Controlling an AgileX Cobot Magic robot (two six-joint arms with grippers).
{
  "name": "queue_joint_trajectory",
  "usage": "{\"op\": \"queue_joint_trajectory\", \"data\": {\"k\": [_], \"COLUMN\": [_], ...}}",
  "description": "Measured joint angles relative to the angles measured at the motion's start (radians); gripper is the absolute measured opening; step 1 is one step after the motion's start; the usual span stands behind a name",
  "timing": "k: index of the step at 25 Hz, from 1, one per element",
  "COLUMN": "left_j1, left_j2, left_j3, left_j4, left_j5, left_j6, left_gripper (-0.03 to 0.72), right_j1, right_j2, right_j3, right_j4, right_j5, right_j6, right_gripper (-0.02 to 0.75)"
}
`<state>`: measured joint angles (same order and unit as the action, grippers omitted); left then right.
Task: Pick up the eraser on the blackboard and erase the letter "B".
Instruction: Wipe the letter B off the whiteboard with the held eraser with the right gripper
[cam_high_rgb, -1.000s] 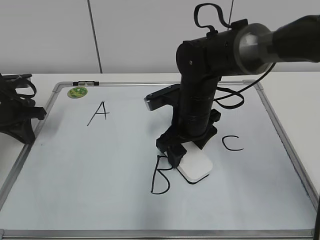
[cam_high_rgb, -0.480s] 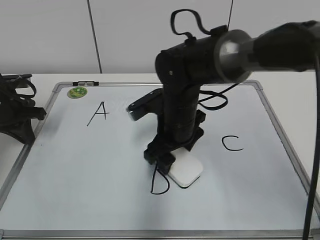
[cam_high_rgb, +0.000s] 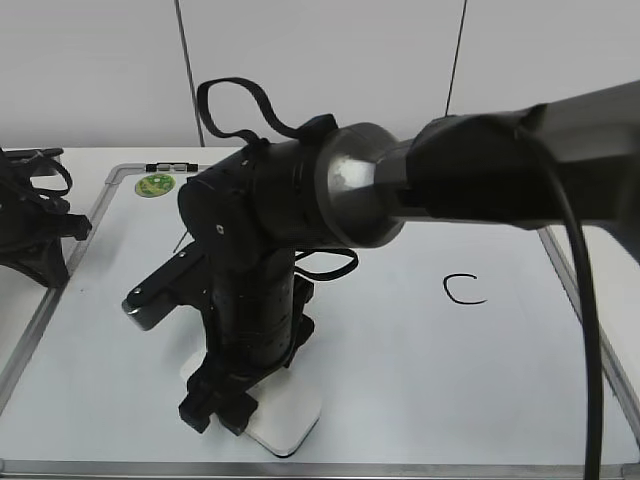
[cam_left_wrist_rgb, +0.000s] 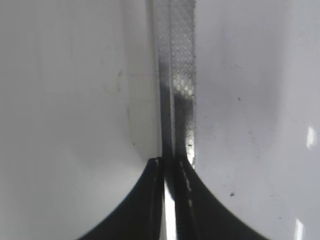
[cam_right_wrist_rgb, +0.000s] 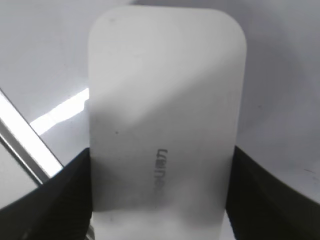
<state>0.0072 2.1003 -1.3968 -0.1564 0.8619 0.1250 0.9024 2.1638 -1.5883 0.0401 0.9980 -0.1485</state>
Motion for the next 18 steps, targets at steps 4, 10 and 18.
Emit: {"op": "queue_joint_trajectory", "data": {"k": [4, 10, 18], "left_j1": [0.0, 0.0, 0.0], "left_j2": [0.0, 0.0, 0.0], "left_j3": [0.0, 0.0, 0.0], "left_j4": [0.002, 0.002, 0.002], "left_j5": [0.0, -0.001, -0.002], "left_j6": [0.0, 0.0, 0.0], "left_gripper": [0.011, 0.011, 0.011], "right_j1": [0.002, -0.014, -0.153], "right_j2": [0.005, 0.007, 0.007], "right_j3": [-0.012, -0.022, -0.024], "right_j4": [-0.011, -0.024, -0.022], "right_j5": [0.008, 0.016, 0.008], "right_j6": [0.0, 0.0, 0.0], "right_gripper": [0.553, 0.553, 0.553]}}
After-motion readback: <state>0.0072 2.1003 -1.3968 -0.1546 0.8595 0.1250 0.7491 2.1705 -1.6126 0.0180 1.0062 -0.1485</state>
